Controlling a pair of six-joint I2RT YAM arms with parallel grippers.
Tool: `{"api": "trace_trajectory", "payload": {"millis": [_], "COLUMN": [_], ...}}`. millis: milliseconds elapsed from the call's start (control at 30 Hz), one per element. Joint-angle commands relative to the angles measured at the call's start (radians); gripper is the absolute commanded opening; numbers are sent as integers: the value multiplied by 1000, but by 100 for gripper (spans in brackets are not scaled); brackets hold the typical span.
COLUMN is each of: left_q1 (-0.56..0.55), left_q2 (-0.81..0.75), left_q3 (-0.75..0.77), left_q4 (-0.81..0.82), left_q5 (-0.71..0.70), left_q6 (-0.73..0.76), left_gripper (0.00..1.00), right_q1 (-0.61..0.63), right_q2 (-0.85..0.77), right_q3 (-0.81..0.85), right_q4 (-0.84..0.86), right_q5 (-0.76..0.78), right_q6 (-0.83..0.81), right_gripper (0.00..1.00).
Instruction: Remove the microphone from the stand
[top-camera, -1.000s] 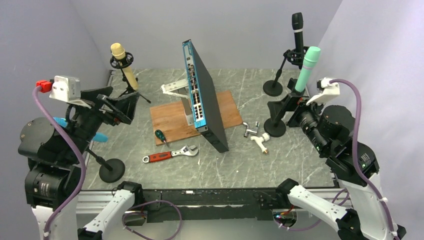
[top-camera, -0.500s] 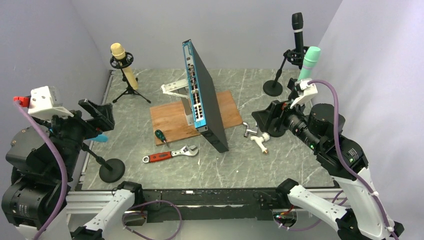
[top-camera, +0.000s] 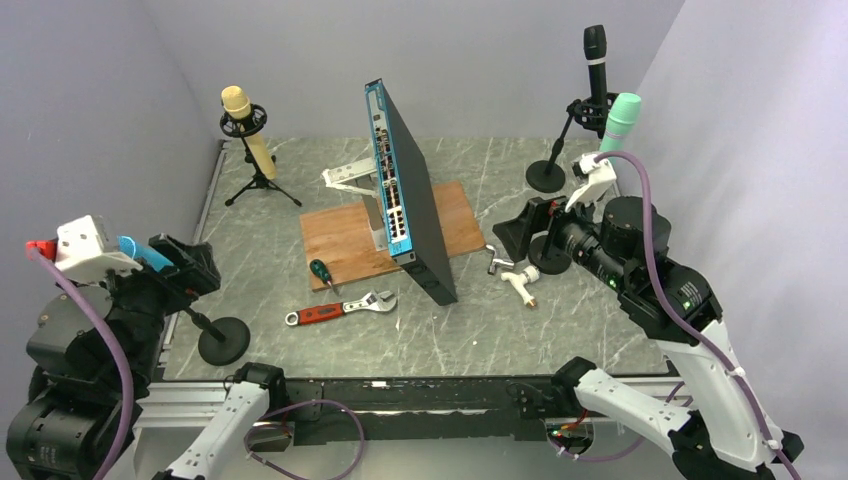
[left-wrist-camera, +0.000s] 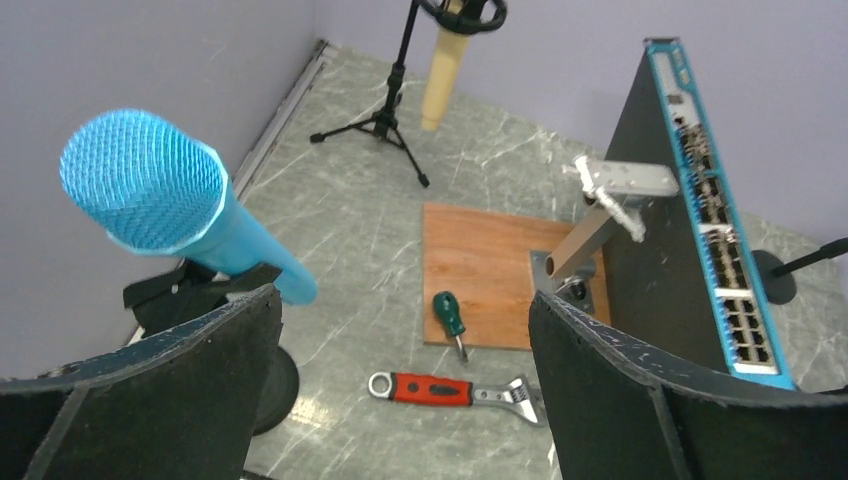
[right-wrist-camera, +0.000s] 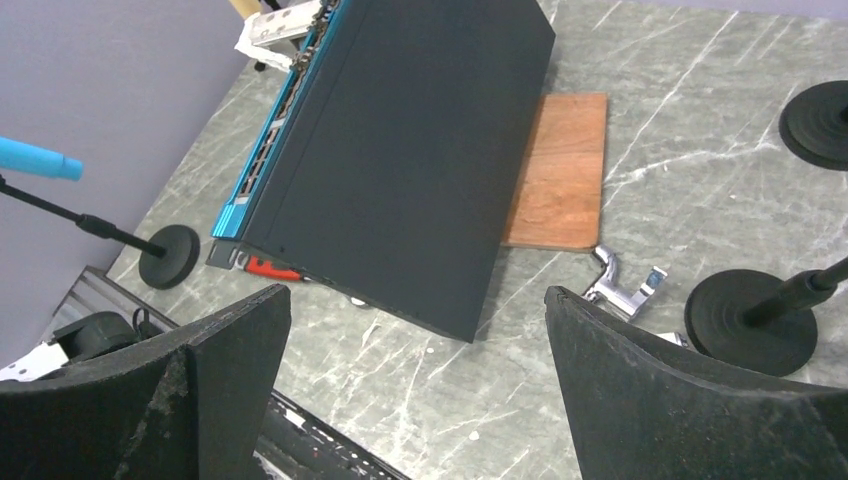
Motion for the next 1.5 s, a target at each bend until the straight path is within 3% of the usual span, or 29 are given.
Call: {"api": "trace_trajectory", "payload": {"millis": [0,333,667,767,933,1067,1400,1467], "left_q1": [5,5,5,5,5,5,11,13], "left_q2": [-59,-97,-163,-174,-145,-147,-211,-223], "left_q3": [-103,-256,-452,-510,-562,-637,-770,-780], "left_q4": [-3,-11,318,447,482,614,882,913], "left_q5": [-69,-427,-763,-776,-812,-865,-898,-876], "left_q6": [-39,-104,-40,25,-61,-15,148,178], "left_gripper": [97,99,99,99,99,99,65,53], "right_q1": [-2,-3,-2,-2,-2,-2,-3,-2], "right_q2": [9,37,41,37,41,41,32,36], "right_q3": [8,-1,3,-4,-7,-7,-14,-16], "right_q4": [33,57,48,57,64,62,54,59], "right_q5": [-32,-99,-112,-113,-124,-127,-111,-117], "right_q6": [1,20,32,41,54,58,72,75], "right_gripper": [100,100,100,100,100,100,100,100]}}
